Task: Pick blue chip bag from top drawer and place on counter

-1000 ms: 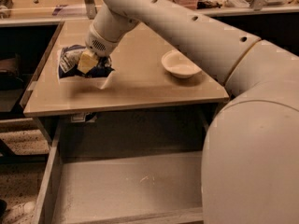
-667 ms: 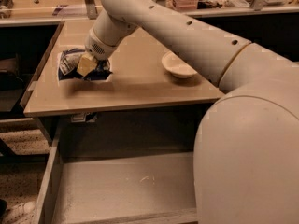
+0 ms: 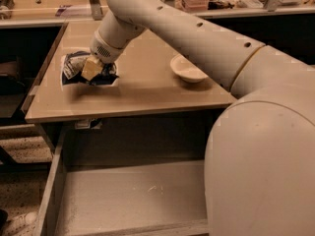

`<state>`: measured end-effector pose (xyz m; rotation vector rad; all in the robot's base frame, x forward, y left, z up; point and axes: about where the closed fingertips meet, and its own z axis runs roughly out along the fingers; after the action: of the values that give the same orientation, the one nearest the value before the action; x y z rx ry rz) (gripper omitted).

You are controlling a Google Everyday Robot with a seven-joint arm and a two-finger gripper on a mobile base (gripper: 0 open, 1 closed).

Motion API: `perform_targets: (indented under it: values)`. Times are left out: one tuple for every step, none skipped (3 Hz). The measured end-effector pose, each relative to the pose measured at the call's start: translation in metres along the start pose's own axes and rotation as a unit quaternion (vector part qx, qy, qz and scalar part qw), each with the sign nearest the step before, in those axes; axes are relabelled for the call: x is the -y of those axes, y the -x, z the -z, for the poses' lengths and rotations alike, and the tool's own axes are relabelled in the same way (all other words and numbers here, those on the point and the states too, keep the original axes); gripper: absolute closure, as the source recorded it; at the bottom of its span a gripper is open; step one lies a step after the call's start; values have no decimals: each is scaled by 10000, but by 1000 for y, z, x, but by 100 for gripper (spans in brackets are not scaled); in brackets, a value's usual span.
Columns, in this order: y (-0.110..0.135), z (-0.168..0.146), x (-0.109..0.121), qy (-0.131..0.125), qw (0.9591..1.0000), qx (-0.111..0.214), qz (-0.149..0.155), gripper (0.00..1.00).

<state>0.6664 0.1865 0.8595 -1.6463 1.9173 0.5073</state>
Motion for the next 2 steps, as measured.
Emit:
perform_targets:
  values:
    - [0, 0, 0, 0, 10000, 0, 0, 36]
    - [0, 0, 0, 1, 10000, 0, 0, 13]
